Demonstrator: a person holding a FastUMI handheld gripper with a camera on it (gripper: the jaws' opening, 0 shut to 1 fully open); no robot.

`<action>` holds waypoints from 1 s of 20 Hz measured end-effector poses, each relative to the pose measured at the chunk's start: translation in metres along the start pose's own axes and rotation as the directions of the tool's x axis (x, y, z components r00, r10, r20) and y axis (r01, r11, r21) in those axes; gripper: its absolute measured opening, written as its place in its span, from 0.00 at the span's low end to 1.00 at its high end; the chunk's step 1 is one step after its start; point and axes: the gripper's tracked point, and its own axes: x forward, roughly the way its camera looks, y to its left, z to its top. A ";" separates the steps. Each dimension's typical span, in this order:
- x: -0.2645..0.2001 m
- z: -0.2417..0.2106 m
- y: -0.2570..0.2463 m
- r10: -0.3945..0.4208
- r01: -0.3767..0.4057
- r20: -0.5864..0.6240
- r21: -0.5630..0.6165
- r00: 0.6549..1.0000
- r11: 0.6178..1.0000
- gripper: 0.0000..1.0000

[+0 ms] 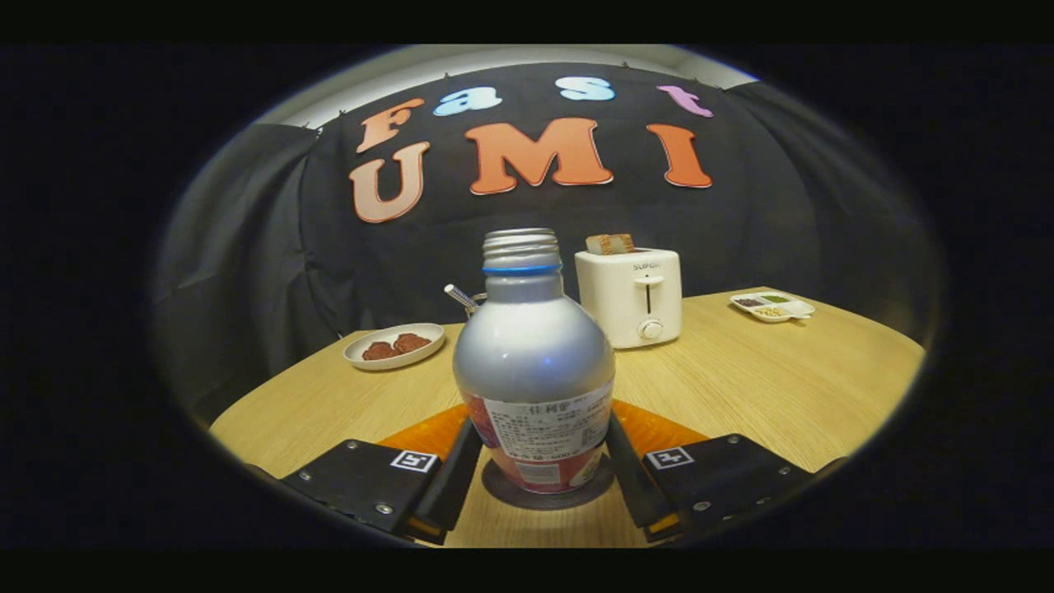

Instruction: Take the bottle from table, then pour the juice into the cup, finally place the bottle on the coaster

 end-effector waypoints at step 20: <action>-0.136 0.069 0.001 0.103 -0.110 0.117 0.059 0.988 0.992 0.98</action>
